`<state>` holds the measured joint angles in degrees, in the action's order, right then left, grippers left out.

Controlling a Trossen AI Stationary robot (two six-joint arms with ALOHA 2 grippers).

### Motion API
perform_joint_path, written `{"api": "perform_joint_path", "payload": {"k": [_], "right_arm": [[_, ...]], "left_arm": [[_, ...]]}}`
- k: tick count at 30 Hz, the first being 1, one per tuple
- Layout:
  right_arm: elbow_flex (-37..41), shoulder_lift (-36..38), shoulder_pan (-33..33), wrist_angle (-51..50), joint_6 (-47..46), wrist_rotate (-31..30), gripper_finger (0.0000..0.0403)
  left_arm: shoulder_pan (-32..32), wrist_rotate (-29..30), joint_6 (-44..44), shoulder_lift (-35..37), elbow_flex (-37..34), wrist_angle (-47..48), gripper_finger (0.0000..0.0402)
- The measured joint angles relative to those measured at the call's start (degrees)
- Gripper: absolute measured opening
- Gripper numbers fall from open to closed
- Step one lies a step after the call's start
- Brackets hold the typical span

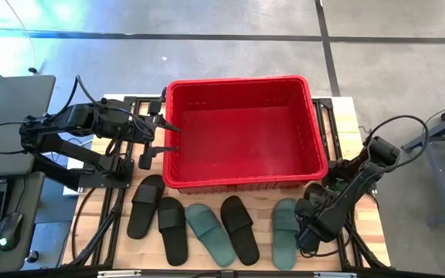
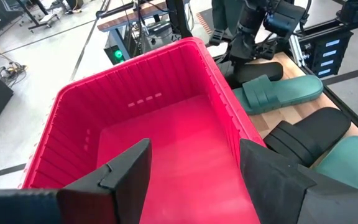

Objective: Pick and place slides into bin
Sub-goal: Put the black slide into the red bin

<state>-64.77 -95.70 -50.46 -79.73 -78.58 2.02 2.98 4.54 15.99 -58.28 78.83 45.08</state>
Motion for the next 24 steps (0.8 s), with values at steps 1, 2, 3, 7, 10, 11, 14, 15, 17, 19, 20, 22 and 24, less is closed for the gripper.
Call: {"api": "perform_joint_path", "payload": {"k": [1,2,3,7,10,11,14,15,17,19,20,22,24], "right_arm": [[-0.50,-0.02,0.02,-0.48,-0.45,-0.01,0.0002],[-1.33,-0.06,0.02,-0.94,-0.52,0.09,0.0001],[-2.52,-0.09,0.02,-1.13,-0.59,0.43,0.0001],[-9.35,-0.09,0.00,-1.47,-0.74,0.98,0.0000],[-15.95,-0.09,-0.11,-1.85,-0.42,0.98,0.0000],[-18.36,-0.09,-0.29,-2.46,-0.40,0.96,0.0000],[-25.89,-0.09,-0.92,-4.30,-0.56,0.42,0.0000],[-28.42,-0.09,-1.22,-4.89,-1.07,-0.23,0.0000],[-33.38,-0.04,-1.84,-5.88,-1.63,-2.01,0.0000],[-38.27,-0.02,-2.56,-6.18,-1.87,-5.68,0.0000],[-40.55,-0.02,-2.90,-6.15,-1.48,-8.19,0.0000],[-45.08,-0.02,-3.32,-6.14,0.42,-13.95,0.0000],[-49.15,0.00,-3.25,-5.51,3.78,-20.68,0.0000]], "left_arm": [[0.00,0.00,0.00,0.00,0.00,0.00,0.0227],[0.00,0.00,0.00,0.00,0.00,0.02,0.0227],[0.00,0.00,0.00,0.00,0.00,0.02,0.0227],[0.00,0.00,0.00,0.00,0.00,0.02,0.0227],[0.00,0.00,0.04,0.00,0.00,0.02,0.0227],[0.00,0.00,0.04,0.00,-0.01,0.02,0.0227],[0.00,0.00,0.04,0.00,-0.02,0.02,0.0227],[0.00,0.00,0.07,0.00,-0.02,0.02,0.0227],[0.00,0.00,0.07,0.00,-0.02,0.02,0.0227],[0.00,0.00,0.07,0.00,-0.02,0.03,0.0227],[0.00,0.00,0.07,0.00,-0.02,0.04,0.0227],[0.00,0.00,0.07,0.00,-0.02,0.04,0.0227],[0.00,0.00,0.13,0.00,-0.02,0.04,0.0227]]}}
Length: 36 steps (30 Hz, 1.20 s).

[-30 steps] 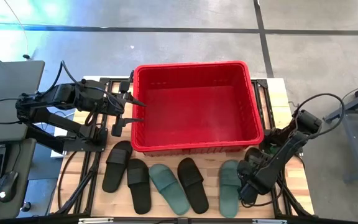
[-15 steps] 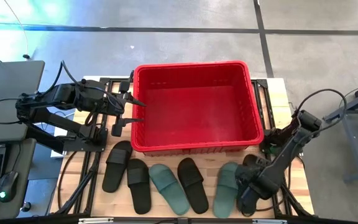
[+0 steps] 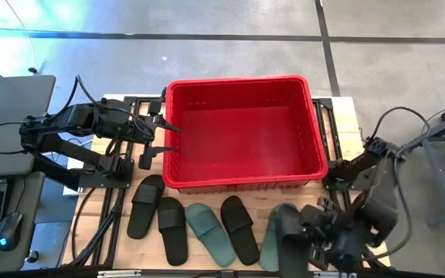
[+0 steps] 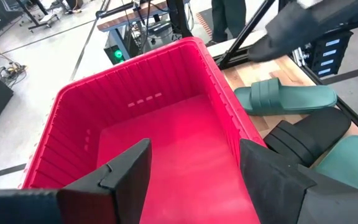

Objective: Pick and place slides into bin
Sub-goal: Put the black slide into the red bin

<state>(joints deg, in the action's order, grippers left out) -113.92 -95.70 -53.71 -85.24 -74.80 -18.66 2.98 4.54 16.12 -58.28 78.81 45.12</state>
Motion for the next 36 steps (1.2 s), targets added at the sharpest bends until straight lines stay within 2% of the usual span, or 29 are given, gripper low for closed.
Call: {"api": "perform_joint_path", "payload": {"k": [7,11,13,15,19,22,27,31,36], "right_arm": [[-11.96,0.04,1.57,-2.34,20.69,-23.84,0.0001],[-15.99,0.63,5.44,-4.54,34.60,-37.96,0.0001],[-17.08,1.00,8.09,-4.70,43.46,-41.72,0.0001],[-17.21,1.60,11.81,-4.81,51.20,-42.93,0.0001],[-16.57,2.84,21.17,-4.72,58.46,-43.32,0.0001],[-13.73,4.69,29.74,-4.80,58.82,-40.33,0.0000],[-7.26,7.72,41.18,-4.81,58.36,-28.27,0.0000],[-3.37,8.61,45.38,-4.80,55.38,-13.92,0.0002],[0.44,8.60,46.64,-4.61,57.98,4.28,0.0029]], "left_arm": [[-0.01,0.00,-0.09,0.00,0.00,0.00,0.0227],[0.00,-0.02,-0.10,0.00,0.00,-0.02,0.0227],[-0.01,-0.02,-0.11,0.00,0.00,-0.02,0.0227],[-0.02,0.00,-0.11,0.00,0.00,-0.02,0.0227],[-0.02,-0.02,-0.31,0.00,0.00,-0.02,0.0227],[0.00,-0.72,-1.37,0.00,0.00,-0.02,0.0227],[-0.02,-3.82,-1.58,0.00,0.00,0.00,0.0227],[-0.04,-4.35,-1.54,0.02,0.00,0.09,0.0227],[-0.04,-4.22,0.12,0.02,0.00,0.09,0.0227]]}}
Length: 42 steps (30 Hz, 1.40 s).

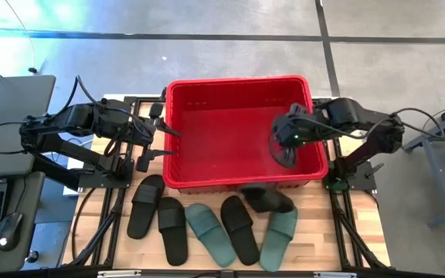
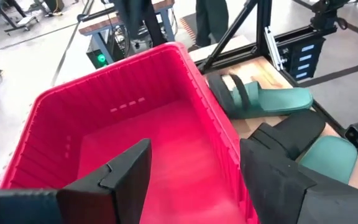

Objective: Pick and place slides into bin
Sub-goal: Put the black slide into the red bin

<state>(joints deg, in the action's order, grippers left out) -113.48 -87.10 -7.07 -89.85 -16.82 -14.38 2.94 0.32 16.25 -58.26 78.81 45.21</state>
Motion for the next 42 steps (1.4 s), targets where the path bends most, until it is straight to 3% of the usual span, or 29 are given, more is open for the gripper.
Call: {"api": "perform_joint_path", "payload": {"k": [11,17,21,25,30,37,42], "right_arm": [[10.65,-0.29,-2.12,5.78,-1.13,25.66,0.0141],[18.27,-0.31,-8.04,19.73,-1.35,31.31,0.0158],[23.82,-0.31,-12.22,28.31,-6.78,27.15,0.0154],[31.80,-0.31,-15.77,34.14,-22.52,20.14,0.0154],[42.52,0.07,-19.46,48.73,-37.59,18.63,0.0154],[53.83,-0.18,-22.94,63.80,-54.06,6.35,0.0154],[56.87,-0.05,-27.18,73.66,-63.24,-7.42,0.0154]], "left_arm": [[0.04,0.33,0.60,0.00,0.00,0.00,0.0227],[0.04,0.33,0.44,0.00,0.00,0.00,0.0227],[0.04,0.33,0.44,0.00,0.00,0.00,0.0227],[0.04,0.33,0.42,0.00,0.00,0.00,0.0227],[0.04,0.33,0.41,-0.01,0.00,-0.03,0.0227],[0.04,0.30,0.40,-0.02,0.00,0.11,0.0227],[0.04,0.16,0.40,-0.02,0.00,0.59,0.0227]]}}
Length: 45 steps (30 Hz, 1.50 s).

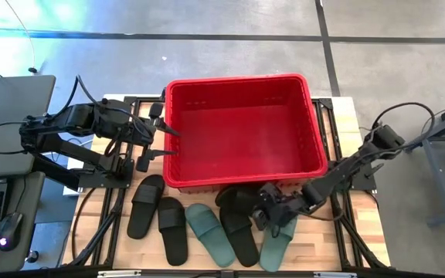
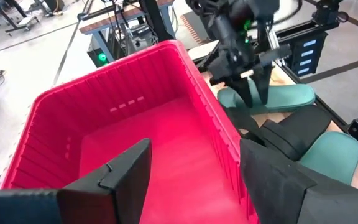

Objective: Pick and place slides into bin
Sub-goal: Put the black slide into the red bin

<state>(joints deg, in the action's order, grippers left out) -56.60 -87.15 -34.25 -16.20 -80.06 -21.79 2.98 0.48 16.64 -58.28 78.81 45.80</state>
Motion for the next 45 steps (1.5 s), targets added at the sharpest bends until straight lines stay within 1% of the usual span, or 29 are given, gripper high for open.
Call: {"api": "perform_joint_path", "payload": {"k": [5,9,13,17,22,25,28,30,31,35,38,40,43,45], "right_arm": [[1.26,-0.64,-5.17,0.38,-6.74,-13.15,0.0154],[1.30,-0.63,-7.53,-3.00,-13.39,-17.59,0.0154],[1.30,-0.80,-8.79,-6.74,-17.43,-22.29,0.0154],[1.30,-3.10,-8.38,-7.80,-20.36,-22.53,0.0154],[1.30,-7.12,-7.77,-6.35,-20.17,-23.31,0.0154],[1.30,-8.94,-7.32,-5.53,-20.79,-24.83,0.0154],[1.30,-10.32,-7.04,-1.20,-20.41,-28.46,0.0154],[1.30,-10.89,-6.57,2.92,-17.82,-30.72,0.0154],[1.30,-11.13,-6.25,5.20,-16.10,-30.78,0.0154],[1.30,-11.55,-4.83,11.48,-8.68,-28.79,0.0154],[1.30,-11.54,-3.49,12.36,-4.31,-28.37,0.0153],[1.30,-11.54,-2.44,12.75,-3.68,-26.79,0.0148],[1.30,-11.54,-1.41,14.25,-3.74,-23.19,0.0119],[1.30,-11.54,-1.28,15.74,-3.01,-22.35,0.0084]], "left_arm": [[0.00,-0.03,0.00,0.00,0.00,1.84,0.0227],[0.00,-0.03,0.00,0.00,0.00,2.47,0.0227],[0.00,-0.03,-0.02,0.00,0.00,2.45,0.0227],[0.00,-0.03,0.00,0.00,0.00,2.43,0.0227],[0.00,-0.03,-0.02,0.00,0.00,2.41,0.0227],[0.00,-0.03,0.00,0.00,0.00,2.40,0.0227],[0.00,-0.03,-0.02,0.00,0.00,2.36,0.0227],[0.00,-0.03,-0.02,0.00,0.00,2.36,0.0227],[0.00,-0.03,-0.02,0.00,0.00,2.33,0.0227],[0.00,-0.02,-0.02,0.00,0.00,2.30,0.0227],[0.00,-0.03,-0.02,0.00,0.00,2.30,0.0227],[-0.02,-0.03,-0.02,0.00,0.00,2.32,0.0227],[-0.02,-0.03,-0.02,0.00,0.00,2.34,0.0227],[0.00,-0.03,-0.02,0.00,0.00,2.34,0.0227]]}}
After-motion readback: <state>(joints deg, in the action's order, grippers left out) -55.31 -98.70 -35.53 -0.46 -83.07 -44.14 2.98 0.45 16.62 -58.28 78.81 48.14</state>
